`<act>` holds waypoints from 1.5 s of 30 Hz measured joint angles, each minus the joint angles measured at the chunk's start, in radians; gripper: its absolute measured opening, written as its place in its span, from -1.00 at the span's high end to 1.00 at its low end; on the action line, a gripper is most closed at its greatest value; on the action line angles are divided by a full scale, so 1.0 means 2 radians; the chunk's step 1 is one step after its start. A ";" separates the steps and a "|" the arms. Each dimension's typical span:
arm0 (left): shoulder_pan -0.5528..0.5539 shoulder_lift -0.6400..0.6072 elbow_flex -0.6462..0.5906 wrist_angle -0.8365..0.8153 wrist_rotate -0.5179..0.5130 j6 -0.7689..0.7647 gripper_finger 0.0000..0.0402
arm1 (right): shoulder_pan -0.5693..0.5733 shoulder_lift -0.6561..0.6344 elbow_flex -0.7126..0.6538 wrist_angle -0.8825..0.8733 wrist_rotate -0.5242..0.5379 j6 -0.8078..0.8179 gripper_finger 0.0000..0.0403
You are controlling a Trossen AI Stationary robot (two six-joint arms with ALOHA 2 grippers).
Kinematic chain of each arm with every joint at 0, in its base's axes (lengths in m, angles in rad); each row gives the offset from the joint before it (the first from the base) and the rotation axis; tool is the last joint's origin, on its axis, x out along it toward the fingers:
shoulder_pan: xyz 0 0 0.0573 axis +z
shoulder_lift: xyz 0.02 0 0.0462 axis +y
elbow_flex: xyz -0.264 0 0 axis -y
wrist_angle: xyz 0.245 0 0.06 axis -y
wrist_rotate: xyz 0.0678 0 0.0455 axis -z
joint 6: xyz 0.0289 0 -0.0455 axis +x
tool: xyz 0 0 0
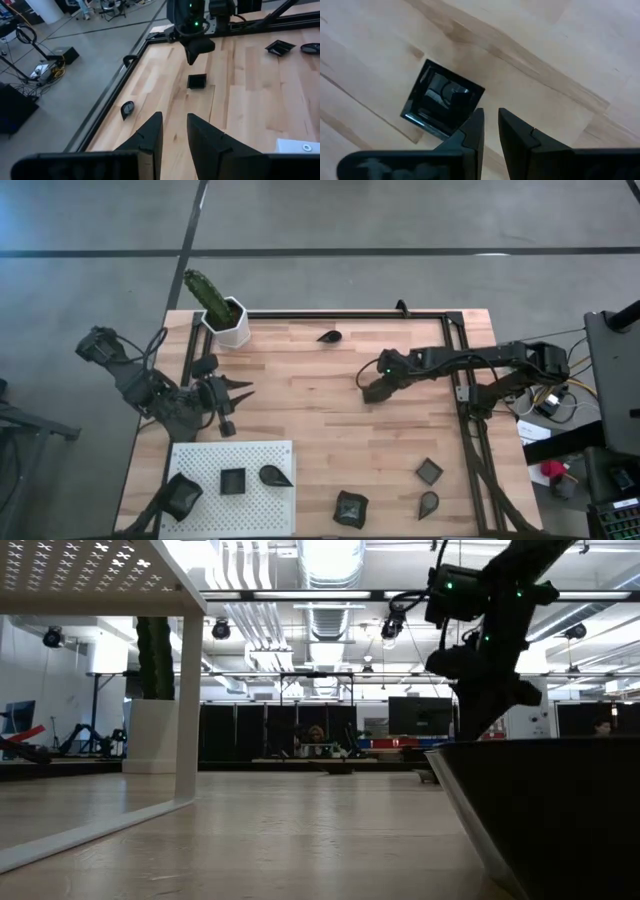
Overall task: Pick & Place Mini shaped plates
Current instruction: Stack the square plate on top of the other square plate on the shelf
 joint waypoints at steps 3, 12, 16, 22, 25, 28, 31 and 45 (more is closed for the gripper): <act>0.001 0.000 0.000 0.000 0.000 0.004 0.59 | 0.000 0.000 -0.013 0.023 0.000 0.009 0.73; 0.001 0.000 0.000 0.002 0.002 0.006 0.59 | 0.001 0.000 -0.060 0.099 -0.013 0.041 0.73; 0.001 0.000 0.000 0.002 0.002 0.007 0.59 | 0.001 0.000 -0.080 0.139 -0.020 0.054 0.73; 0.001 0.000 0.000 0.003 0.002 0.007 0.59 | 0.000 0.000 -0.094 0.150 -0.025 0.062 0.73; 0.001 0.000 0.000 0.003 0.003 0.007 0.59 | 0.000 0.000 -0.100 0.167 -0.025 0.065 0.73; 0.001 0.000 0.000 0.003 0.004 0.007 0.59 | 0.000 0.000 -0.111 0.190 -0.027 0.067 0.73; 0.001 0.000 0.000 0.003 0.004 0.007 0.59 | 0.000 0.000 -0.116 0.191 -0.031 0.071 0.73; 0.001 0.000 0.000 0.003 0.004 0.007 0.59 | 0.000 0.000 -0.118 0.196 -0.031 0.065 0.73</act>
